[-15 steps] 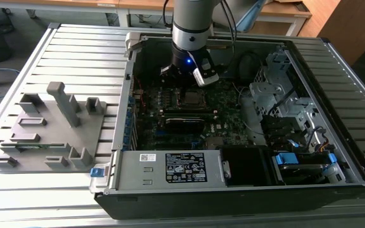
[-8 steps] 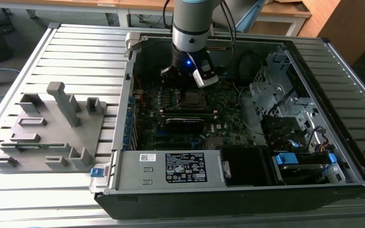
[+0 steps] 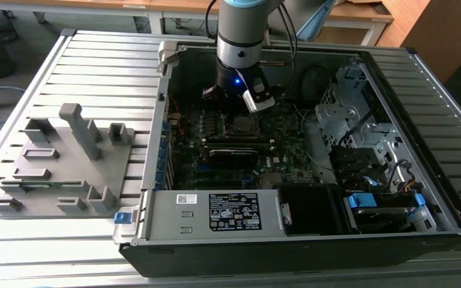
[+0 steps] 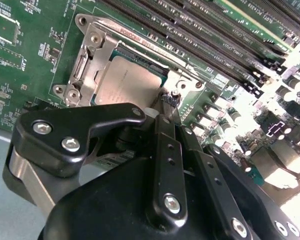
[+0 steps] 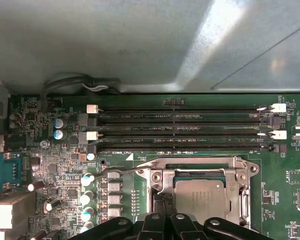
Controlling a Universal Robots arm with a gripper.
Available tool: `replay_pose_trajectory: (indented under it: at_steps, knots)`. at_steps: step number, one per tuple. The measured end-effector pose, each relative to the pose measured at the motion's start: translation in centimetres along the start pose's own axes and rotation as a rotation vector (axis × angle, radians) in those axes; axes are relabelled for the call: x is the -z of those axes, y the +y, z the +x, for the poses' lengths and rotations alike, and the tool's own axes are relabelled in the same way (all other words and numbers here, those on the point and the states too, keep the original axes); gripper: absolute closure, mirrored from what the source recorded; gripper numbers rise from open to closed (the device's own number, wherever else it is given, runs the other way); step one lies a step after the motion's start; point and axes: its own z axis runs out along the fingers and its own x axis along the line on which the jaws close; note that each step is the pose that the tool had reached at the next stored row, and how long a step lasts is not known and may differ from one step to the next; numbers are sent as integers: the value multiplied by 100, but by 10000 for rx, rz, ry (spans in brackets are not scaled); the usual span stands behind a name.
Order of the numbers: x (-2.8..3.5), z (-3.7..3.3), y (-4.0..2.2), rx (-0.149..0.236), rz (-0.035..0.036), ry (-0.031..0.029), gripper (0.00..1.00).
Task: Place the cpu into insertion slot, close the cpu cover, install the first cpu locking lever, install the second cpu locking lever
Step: 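Close the cpu cover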
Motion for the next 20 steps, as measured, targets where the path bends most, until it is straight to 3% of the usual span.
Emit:
replay_pose_trajectory:
  at_steps: [10,20]
  knots:
    - [-15,0,1,-1,-7,-7,89]
    - [212,2,5,-1,-1,-2,89]
